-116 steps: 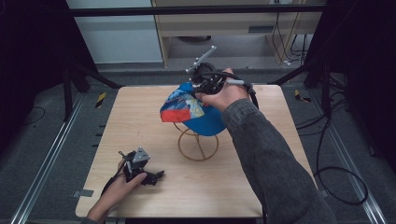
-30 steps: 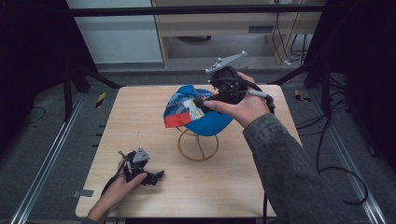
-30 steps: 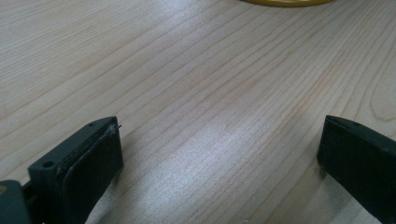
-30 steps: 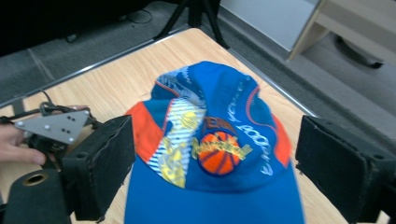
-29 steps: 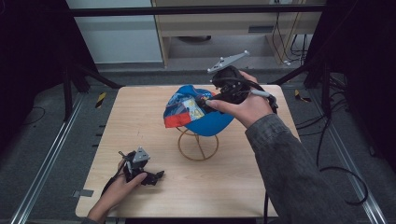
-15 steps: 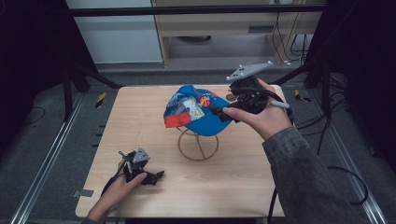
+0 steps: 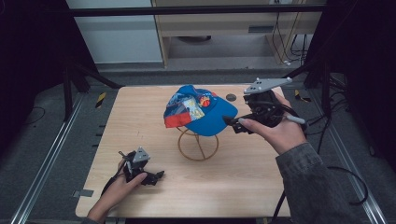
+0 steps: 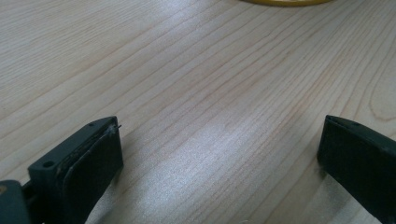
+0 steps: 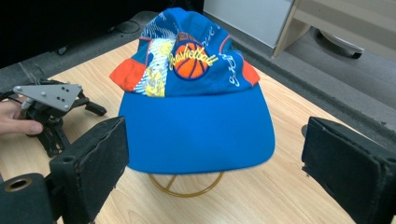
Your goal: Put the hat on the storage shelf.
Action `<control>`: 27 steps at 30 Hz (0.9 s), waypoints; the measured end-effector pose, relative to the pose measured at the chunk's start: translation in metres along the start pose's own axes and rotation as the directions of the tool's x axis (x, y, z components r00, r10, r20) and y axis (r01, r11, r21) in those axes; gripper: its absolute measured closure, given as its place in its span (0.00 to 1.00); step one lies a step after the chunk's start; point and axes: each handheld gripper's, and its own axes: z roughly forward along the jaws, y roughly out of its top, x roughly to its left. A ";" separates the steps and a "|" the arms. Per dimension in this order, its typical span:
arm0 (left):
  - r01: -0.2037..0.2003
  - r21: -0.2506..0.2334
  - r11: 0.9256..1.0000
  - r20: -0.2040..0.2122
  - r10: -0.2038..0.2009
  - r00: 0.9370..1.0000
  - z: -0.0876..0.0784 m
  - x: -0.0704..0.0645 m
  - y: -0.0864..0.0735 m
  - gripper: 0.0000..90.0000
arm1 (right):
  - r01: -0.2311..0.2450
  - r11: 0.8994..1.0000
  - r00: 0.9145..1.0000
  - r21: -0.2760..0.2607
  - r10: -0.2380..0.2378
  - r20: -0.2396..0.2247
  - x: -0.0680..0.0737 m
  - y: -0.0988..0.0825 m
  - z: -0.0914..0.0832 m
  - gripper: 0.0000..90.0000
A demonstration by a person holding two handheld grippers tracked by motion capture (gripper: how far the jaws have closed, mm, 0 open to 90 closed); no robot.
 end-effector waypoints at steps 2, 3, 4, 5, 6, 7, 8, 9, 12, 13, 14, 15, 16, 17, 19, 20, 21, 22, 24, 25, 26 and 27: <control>0.000 0.000 1.000 0.000 0.000 1.000 0.000 0.000 0.000 0.00 | -0.002 1.000 1.000 -0.001 0.002 0.002 0.000 -0.003 -0.002 0.08; 0.000 0.000 1.000 0.000 0.000 1.000 0.000 0.000 0.000 0.00 | 0.001 1.000 1.000 0.000 -0.001 0.006 0.000 -0.005 -0.003 0.08; 0.000 0.000 1.000 0.000 0.000 1.000 0.000 0.000 0.000 0.00 | 0.001 1.000 1.000 0.000 -0.001 0.006 0.000 -0.005 -0.003 0.08; 0.000 0.000 1.000 0.000 0.000 1.000 0.000 0.000 0.000 0.00 | -0.001 1.000 1.000 -0.003 0.001 0.007 0.000 -0.008 -0.006 0.07; 0.001 -0.001 1.000 0.000 -0.001 1.000 0.000 0.000 0.000 0.00 | -0.003 1.000 1.000 -0.003 0.003 0.009 0.000 -0.008 -0.007 0.07; 0.000 -0.001 1.000 0.000 0.000 1.000 0.000 0.000 0.000 0.00 | -0.001 1.000 1.000 -0.004 0.001 0.010 0.000 -0.009 -0.008 0.07; 0.000 -0.001 1.000 0.000 0.000 1.000 0.000 0.000 0.000 0.00 | 0.001 1.000 1.000 -0.003 -0.001 0.010 0.001 -0.011 -0.009 0.07; 0.001 -0.001 1.000 0.000 -0.001 1.000 0.000 0.000 0.000 0.00 | 0.003 1.000 1.000 -0.003 -0.003 0.008 0.001 -0.012 -0.010 0.07; 0.001 -0.001 1.000 -0.001 -0.001 1.000 0.000 0.000 0.000 0.00 | 0.004 1.000 1.000 -0.007 -0.004 0.010 0.002 -0.016 -0.012 0.07; 0.000 -0.001 1.000 -0.001 0.000 1.000 0.000 0.000 0.000 0.00 | 0.004 1.000 1.000 -0.007 -0.003 0.012 0.003 -0.018 -0.014 0.07; 0.000 -0.001 1.000 -0.001 0.000 1.000 0.000 0.000 0.000 0.00 | 0.004 1.000 1.000 -0.007 -0.003 0.012 0.003 -0.018 -0.014 0.07; 0.000 -0.001 1.000 -0.001 0.000 1.000 0.000 0.000 0.000 0.00 | 0.000 1.000 1.000 -0.006 0.000 0.014 0.003 -0.021 -0.016 0.07; 0.000 -0.001 1.000 -0.001 0.000 1.000 0.000 0.000 0.000 0.00 | -0.001 1.000 1.000 -0.009 0.001 0.015 0.003 -0.023 -0.016 0.07; 0.001 -0.001 1.000 -0.001 -0.001 1.000 0.000 0.000 0.000 0.00 | -0.003 1.000 1.000 -0.009 0.003 0.016 0.003 -0.024 -0.018 0.07; 0.000 -0.001 1.000 -0.001 0.000 1.000 0.000 0.000 0.000 0.00 | -0.007 1.000 1.000 -0.011 0.007 0.017 0.003 -0.028 -0.019 0.07; 0.001 -0.001 1.000 -0.001 -0.001 1.000 0.000 0.000 0.000 0.00 | -0.011 1.000 1.000 -0.010 0.011 0.017 0.003 -0.030 -0.020 0.07; 0.000 -0.001 1.000 -0.001 0.000 1.000 0.000 0.000 0.000 0.00 | -0.010 1.000 1.000 -0.010 0.010 0.018 0.003 -0.031 -0.021 0.06; 0.000 -0.001 1.000 -0.001 0.000 1.000 0.000 0.000 0.000 0.00 | -0.011 1.000 1.000 -0.010 0.011 0.020 0.002 -0.032 -0.021 0.06; 0.000 -0.001 1.000 -0.001 0.000 1.000 0.000 0.000 0.000 0.00 | -0.015 1.000 1.000 -0.007 0.015 0.022 0.001 -0.036 -0.022 0.06; 0.000 -0.001 1.000 -0.001 0.000 1.000 0.000 0.000 0.000 0.00 | -0.015 1.000 1.000 -0.007 0.015 0.025 0.000 -0.037 -0.023 0.06; 0.000 -0.001 1.000 -0.001 0.000 1.000 0.000 0.000 0.000 0.00 | -0.015 1.000 1.000 -0.007 0.015 0.025 0.000 -0.037 -0.023 0.06; 0.000 -0.001 1.000 -0.001 0.000 1.000 0.000 0.000 0.000 0.00 | -0.023 1.000 0.999 -0.008 0.023 0.028 -0.001 -0.041 -0.023 0.06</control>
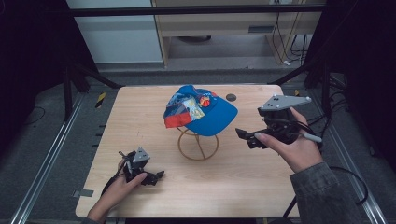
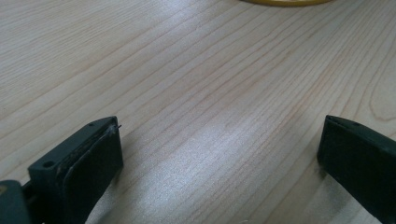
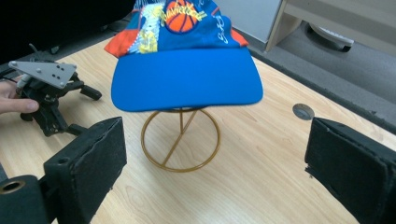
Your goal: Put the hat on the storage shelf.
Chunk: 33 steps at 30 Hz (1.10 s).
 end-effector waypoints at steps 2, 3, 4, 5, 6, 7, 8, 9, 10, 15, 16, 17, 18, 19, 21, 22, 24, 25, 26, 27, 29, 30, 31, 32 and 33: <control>0.000 0.000 1.000 0.000 0.000 1.000 0.000 0.000 0.000 0.00 | -0.001 1.000 1.000 0.000 0.001 0.006 -0.002 -0.003 -0.001 0.06; 0.000 0.000 1.000 0.000 0.000 1.000 0.000 0.000 0.000 0.00 | -0.006 1.000 1.000 -0.002 0.006 0.005 -0.002 -0.004 -0.001 0.06; 0.000 0.000 1.000 0.000 0.000 1.000 0.000 0.000 0.000 0.00 | -0.008 1.000 1.000 -0.001 0.008 0.006 -0.003 -0.006 -0.002 0.06; 0.000 0.000 1.000 0.000 0.000 1.000 0.000 0.000 0.000 0.00 | -0.008 1.000 1.000 -0.001 0.008 0.006 -0.003 -0.006 -0.002 0.06; 0.000 -0.001 1.000 0.000 0.000 1.000 0.000 0.000 0.000 0.00 | -0.009 1.000 1.000 -0.006 0.010 0.013 -0.005 -0.009 -0.002 0.06; 0.000 -0.001 1.000 0.000 0.000 1.000 0.000 0.000 0.000 0.00 | -0.014 1.000 1.000 -0.005 0.014 0.014 -0.005 -0.010 -0.003 0.06; 0.001 -0.001 1.000 0.000 -0.001 1.000 0.000 0.000 0.000 0.00 | -0.015 1.000 1.000 -0.006 0.015 0.014 -0.006 -0.011 -0.003 0.06; 0.000 -0.001 1.000 0.000 0.000 1.000 0.000 0.000 0.000 0.00 | -0.016 1.000 1.000 -0.009 0.016 0.014 -0.006 -0.012 -0.003 0.06; 0.002 -0.001 1.000 0.000 -0.002 1.000 0.000 0.000 0.000 0.00 | -0.017 1.000 1.000 -0.010 0.017 0.018 -0.007 -0.014 -0.003 0.05; -0.003 0.004 1.000 0.001 0.003 1.000 0.000 0.000 0.000 0.00 | -0.027 0.999 0.999 -0.019 0.027 0.032 -0.011 -0.022 -0.003 0.05; -0.002 0.004 1.000 0.001 0.002 1.000 0.000 0.000 0.000 0.00 | -0.029 0.999 0.999 -0.019 0.030 0.034 -0.012 -0.024 -0.003 0.05; -0.002 0.003 1.000 0.001 0.002 1.000 0.000 0.000 0.000 0.00 | -0.038 0.999 0.999 -0.022 0.039 0.033 -0.012 -0.026 -0.002 0.05; -0.002 0.004 1.000 0.001 0.002 1.000 0.000 0.000 0.000 0.00 | -0.039 0.999 0.999 -0.023 0.039 0.035 -0.013 -0.029 -0.002 0.05; -0.002 0.004 1.000 0.001 0.002 1.000 0.000 0.000 0.000 0.00 | -0.040 0.999 0.999 -0.023 0.040 0.035 -0.014 -0.031 -0.001 0.05; -0.002 0.004 1.000 0.001 0.002 1.000 0.000 0.000 0.000 0.00 | -0.042 0.999 0.998 -0.024 0.043 0.036 -0.015 -0.034 0.001 0.05; -0.002 0.004 1.000 0.001 0.002 1.000 0.000 0.000 0.000 0.00 | -0.040 0.999 0.999 -0.004 0.040 0.021 -0.016 -0.041 0.004 0.05; -0.001 0.004 1.000 0.000 0.001 1.000 0.000 0.000 0.000 0.00 | -0.037 0.999 0.999 0.000 0.037 0.018 -0.016 -0.047 0.007 0.05; -0.001 0.004 1.000 -0.001 0.001 1.000 0.000 0.000 0.000 0.00 | -0.042 0.999 0.999 0.002 0.042 0.016 -0.017 -0.049 0.008 0.05; 0.000 0.004 1.000 -0.002 0.000 1.000 0.000 0.000 0.000 0.00 | -0.044 0.999 0.999 0.004 0.044 0.017 -0.017 -0.052 0.010 0.05; -0.001 0.004 1.000 -0.001 0.001 1.000 0.000 0.000 0.000 0.00 | -0.045 0.999 0.999 0.005 0.045 0.019 -0.018 -0.055 0.011 0.05; 0.000 0.004 1.000 0.000 0.000 1.000 0.000 0.000 0.000 0.00 | -0.054 0.999 0.998 0.009 0.054 0.022 -0.019 -0.060 0.014 0.06; 0.000 0.004 1.000 0.000 0.000 1.000 0.000 0.000 0.000 0.00 | -0.053 0.998 0.998 0.014 0.053 0.024 -0.020 -0.062 0.015 0.06; -0.001 0.005 1.000 -0.001 0.001 1.000 0.000 0.000 0.000 0.00 | -0.058 0.998 0.998 0.019 0.057 0.026 -0.020 -0.065 0.018 0.07; 0.000 0.005 1.000 -0.001 0.000 1.000 0.000 0.000 0.000 0.00 | -0.063 0.998 0.998 0.026 0.063 0.028 -0.021 -0.068 0.020 0.07; -0.001 0.004 1.000 0.000 0.001 1.000 0.000 0.000 0.000 0.00 | -0.066 0.997 0.998 0.031 0.065 0.027 -0.021 -0.070 0.022 0.08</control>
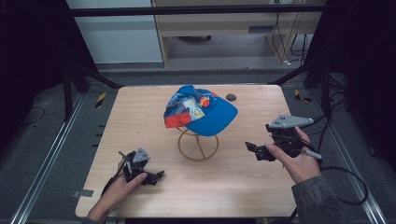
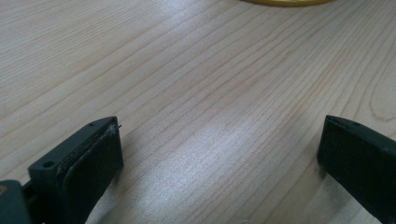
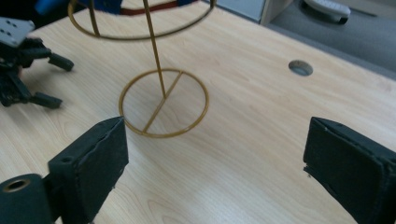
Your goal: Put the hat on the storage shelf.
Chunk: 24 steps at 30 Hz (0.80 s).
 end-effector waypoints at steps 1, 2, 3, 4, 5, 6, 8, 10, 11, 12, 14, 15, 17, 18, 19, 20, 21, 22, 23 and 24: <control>0.001 0.000 1.000 -0.001 -0.001 1.000 0.000 0.000 0.000 0.00 | -0.004 1.000 1.000 0.009 0.004 0.001 0.000 -0.004 0.004 0.08; 0.000 0.000 1.000 -0.001 0.000 1.000 0.000 0.000 0.000 0.00 | -0.005 1.000 1.000 0.016 0.005 0.003 0.000 -0.006 0.007 0.08; 0.000 0.000 1.000 -0.001 0.000 1.000 0.000 0.000 0.000 0.00 | -0.006 1.000 1.000 0.018 0.006 0.006 -0.001 -0.009 0.009 0.09; 0.000 0.000 1.000 0.000 0.000 1.000 0.000 0.000 0.000 0.00 | -0.008 1.000 1.000 0.021 0.008 0.008 -0.001 -0.011 0.012 0.09; 0.000 0.000 1.000 -0.001 0.000 1.000 0.000 0.000 0.000 0.00 | -0.007 1.000 1.000 0.026 0.007 0.010 -0.001 -0.014 0.015 0.09; 0.000 0.000 1.000 0.000 0.000 1.000 0.000 0.000 0.000 0.00 | -0.009 1.000 1.000 0.027 0.008 0.010 -0.001 -0.016 0.016 0.09; 0.000 0.000 1.000 -0.001 0.000 1.000 0.000 0.000 0.000 0.00 | -0.003 1.000 1.000 0.030 0.003 0.012 -0.001 -0.018 0.019 0.10; 0.000 0.000 1.000 -0.001 0.000 1.000 0.000 0.000 0.000 0.00 | -0.005 0.999 1.000 0.044 0.005 0.016 -0.001 -0.025 0.025 0.10; 0.000 0.000 1.000 0.000 0.000 1.000 0.000 0.000 0.000 0.00 | -0.002 0.999 1.000 0.045 0.001 0.021 -0.001 -0.027 0.027 0.10; 0.000 0.000 1.000 0.000 0.000 1.000 0.000 0.000 0.000 0.00 | -0.004 0.999 1.000 0.047 0.003 0.027 -0.002 -0.030 0.029 0.10; 0.000 0.000 1.000 -0.001 0.000 1.000 0.000 0.000 0.000 0.00 | -0.009 0.999 0.999 0.047 0.008 0.033 -0.003 -0.035 0.032 0.10; 0.000 0.000 1.000 0.000 0.000 1.000 0.000 0.000 0.000 0.00 | -0.010 0.999 0.999 0.050 0.008 0.035 -0.003 -0.038 0.034 0.10; 0.000 0.000 1.000 0.000 0.000 1.000 0.000 0.000 0.000 0.00 | -0.014 0.999 0.999 0.050 0.012 0.040 -0.004 -0.041 0.037 0.11; 0.000 0.000 1.000 -0.001 0.000 1.000 0.000 0.000 0.000 0.00 | -0.015 0.999 0.999 0.049 0.013 0.042 -0.005 -0.043 0.038 0.11; 0.000 0.000 1.000 -0.001 0.000 1.000 0.000 0.000 0.000 0.00 | -0.020 0.999 0.999 0.050 0.018 0.042 -0.005 -0.045 0.039 0.11; 0.000 0.000 1.000 -0.001 0.000 1.000 0.000 0.000 0.000 0.00 | -0.022 0.998 0.999 0.054 0.020 0.043 -0.005 -0.047 0.041 0.11; 0.000 0.000 1.000 -0.001 0.000 1.000 0.000 0.000 0.000 0.00 | -0.026 0.998 0.999 0.056 0.023 0.042 -0.005 -0.050 0.042 0.11; 0.000 0.000 1.000 -0.001 0.000 1.000 0.000 0.000 0.000 0.00 | -0.026 0.998 0.999 0.059 0.023 0.041 -0.005 -0.051 0.043 0.11; 0.000 0.000 1.000 0.000 0.000 1.000 0.000 0.000 0.000 0.00 | -0.028 0.998 0.999 0.063 0.026 0.042 -0.005 -0.053 0.045 0.11; 0.000 0.000 1.000 -0.001 0.000 1.000 0.000 0.000 0.000 0.00 | -0.030 0.997 0.999 0.065 0.027 0.042 -0.005 -0.054 0.046 0.11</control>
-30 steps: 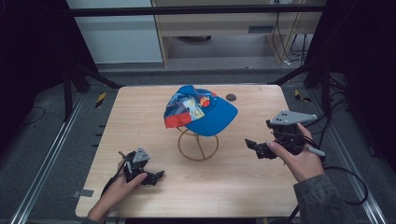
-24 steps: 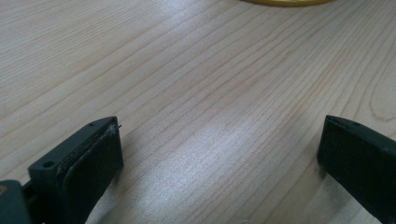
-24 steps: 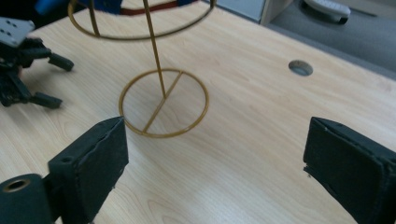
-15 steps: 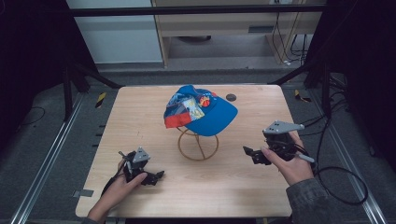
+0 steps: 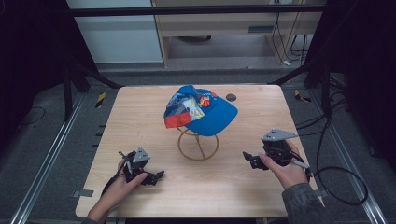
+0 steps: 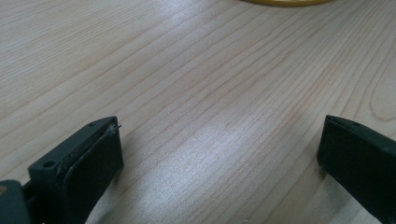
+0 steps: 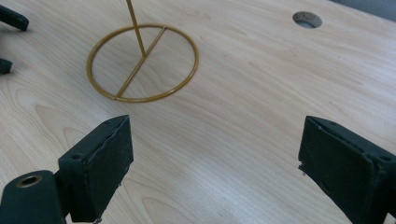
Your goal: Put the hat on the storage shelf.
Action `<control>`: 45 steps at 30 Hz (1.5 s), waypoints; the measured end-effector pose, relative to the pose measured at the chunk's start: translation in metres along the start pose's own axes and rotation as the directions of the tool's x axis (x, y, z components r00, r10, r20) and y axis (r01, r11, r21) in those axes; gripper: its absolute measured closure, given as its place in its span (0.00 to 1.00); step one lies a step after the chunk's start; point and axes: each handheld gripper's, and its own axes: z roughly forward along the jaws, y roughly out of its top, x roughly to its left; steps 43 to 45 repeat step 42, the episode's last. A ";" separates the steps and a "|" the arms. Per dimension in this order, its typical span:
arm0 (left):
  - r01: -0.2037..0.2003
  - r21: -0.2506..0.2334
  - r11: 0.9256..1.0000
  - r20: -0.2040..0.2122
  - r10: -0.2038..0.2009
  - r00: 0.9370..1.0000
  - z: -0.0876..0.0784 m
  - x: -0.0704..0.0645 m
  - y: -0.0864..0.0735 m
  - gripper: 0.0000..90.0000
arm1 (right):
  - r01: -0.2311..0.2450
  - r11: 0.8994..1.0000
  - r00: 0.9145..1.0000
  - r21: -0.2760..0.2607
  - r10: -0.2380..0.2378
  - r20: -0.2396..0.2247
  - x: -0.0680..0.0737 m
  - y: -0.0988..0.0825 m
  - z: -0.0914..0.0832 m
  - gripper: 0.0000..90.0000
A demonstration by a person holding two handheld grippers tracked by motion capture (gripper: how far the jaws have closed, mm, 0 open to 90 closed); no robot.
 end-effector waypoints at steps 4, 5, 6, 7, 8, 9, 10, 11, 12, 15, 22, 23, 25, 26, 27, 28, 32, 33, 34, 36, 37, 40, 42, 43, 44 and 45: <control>0.000 0.000 1.000 0.000 0.000 1.000 0.000 0.000 0.000 0.00 | -0.002 1.000 1.000 0.011 0.002 -0.003 0.002 -0.007 0.006 0.12; 0.000 0.000 1.000 0.000 0.000 1.000 0.000 0.000 0.000 0.00 | -0.005 1.000 1.000 0.014 0.005 -0.006 0.002 -0.008 0.007 0.12; 0.000 0.000 1.000 0.001 0.000 1.000 0.000 0.000 0.000 0.00 | -0.010 1.000 1.000 0.016 0.010 -0.006 0.003 -0.012 0.010 0.12; 0.000 0.000 1.000 0.001 0.000 1.000 0.000 0.000 0.000 0.00 | -0.009 1.000 1.000 0.018 0.009 -0.009 0.003 -0.013 0.012 0.12; 0.000 0.000 1.000 0.001 0.000 1.000 0.000 0.000 0.000 0.00 | -0.011 1.000 1.000 0.020 0.012 -0.011 0.004 -0.015 0.014 0.12; 0.000 0.000 1.000 0.000 0.000 1.000 0.000 0.000 0.000 0.00 | -0.014 1.000 1.000 0.019 0.014 -0.013 0.004 -0.016 0.016 0.12; 0.000 0.000 1.000 0.001 0.000 1.000 0.000 0.000 0.000 0.00 | -0.019 1.000 1.000 0.023 0.019 -0.014 0.005 -0.018 0.018 0.12; 0.000 0.000 1.000 0.001 0.000 1.000 0.000 0.000 0.000 0.00 | -0.026 0.999 1.000 0.025 0.026 -0.014 0.005 -0.020 0.021 0.12; 0.000 0.000 1.000 0.000 0.000 1.000 0.000 0.000 0.000 0.00 | -0.027 0.999 0.999 0.029 0.027 -0.018 0.006 -0.022 0.024 0.12; 0.000 0.000 1.000 0.000 0.000 1.000 0.000 0.000 0.000 0.00 | -0.045 0.998 0.999 0.032 0.046 -0.024 0.008 -0.028 0.035 0.12; 0.000 -0.001 1.000 0.001 0.000 1.000 0.000 0.000 0.000 0.00 | -0.084 0.994 0.996 0.063 0.085 -0.011 0.015 -0.042 0.061 0.13; 0.000 -0.001 1.000 0.001 0.000 1.000 0.000 0.000 0.000 0.00 | -0.092 0.993 0.996 0.068 0.093 -0.011 0.016 -0.044 0.065 0.13; 0.000 -0.001 1.000 0.001 0.000 1.000 0.000 0.000 0.000 0.00 | -0.093 0.992 0.996 0.083 0.094 -0.004 0.017 -0.047 0.071 0.13; 0.000 -0.001 1.000 0.001 0.000 1.000 0.000 0.000 0.000 0.00 | -0.094 0.992 0.996 0.086 0.094 0.009 0.017 -0.049 0.074 0.13; 0.000 0.000 1.000 0.000 0.000 1.000 0.000 0.000 0.000 0.00 | -0.106 0.990 0.994 0.090 0.106 0.008 0.018 -0.050 0.076 0.13; 0.000 0.000 1.000 0.000 0.000 1.000 0.000 0.000 0.000 0.00 | -0.106 0.990 0.994 0.097 0.106 0.013 0.018 -0.051 0.078 0.13; 0.000 -0.001 1.000 0.000 0.000 1.000 0.000 0.000 0.000 0.00 | -0.118 0.986 0.993 0.115 0.115 0.033 0.018 -0.056 0.084 0.12; 0.001 -0.001 1.000 0.001 -0.001 1.000 0.000 0.000 0.000 0.00 | -0.122 0.985 0.992 0.118 0.118 0.039 0.019 -0.058 0.085 0.12; 0.000 0.000 1.000 0.000 0.000 1.000 0.000 0.000 0.000 0.00 | -0.123 0.986 0.992 0.116 0.117 0.054 0.019 -0.059 0.086 0.11; 0.000 0.000 1.000 0.001 0.000 1.000 0.000 0.000 0.000 0.00 | -0.107 0.989 0.992 0.098 0.100 0.072 0.021 -0.062 0.087 0.10; 0.000 -0.001 1.000 0.001 0.000 1.000 0.000 0.000 0.000 0.00 | -0.094 0.991 0.993 0.091 0.087 0.083 0.022 -0.063 0.088 0.09; 0.000 0.000 1.000 0.001 0.000 1.000 0.000 0.000 0.000 0.00 | -0.094 0.993 0.992 0.077 0.087 0.091 0.023 -0.065 0.089 0.08; 0.000 0.000 1.000 0.001 0.000 1.000 0.000 0.000 0.000 0.00 | -0.094 0.993 0.992 0.077 0.087 0.091 0.023 -0.065 0.089 0.08; 0.000 0.000 1.000 0.001 0.000 1.000 0.000 0.000 0.000 0.00 | -0.094 0.993 0.992 0.077 0.087 0.091 0.023 -0.065 0.089 0.08; 0.000 0.000 1.000 0.001 0.000 1.000 0.000 0.000 0.000 0.00 | -0.094 0.993 0.992 0.077 0.087 0.091 0.023 -0.065 0.089 0.08; 0.000 0.000 1.000 0.001 0.000 1.000 0.000 0.000 0.000 0.00 | -0.094 0.993 0.992 0.077 0.087 0.091 0.023 -0.065 0.089 0.08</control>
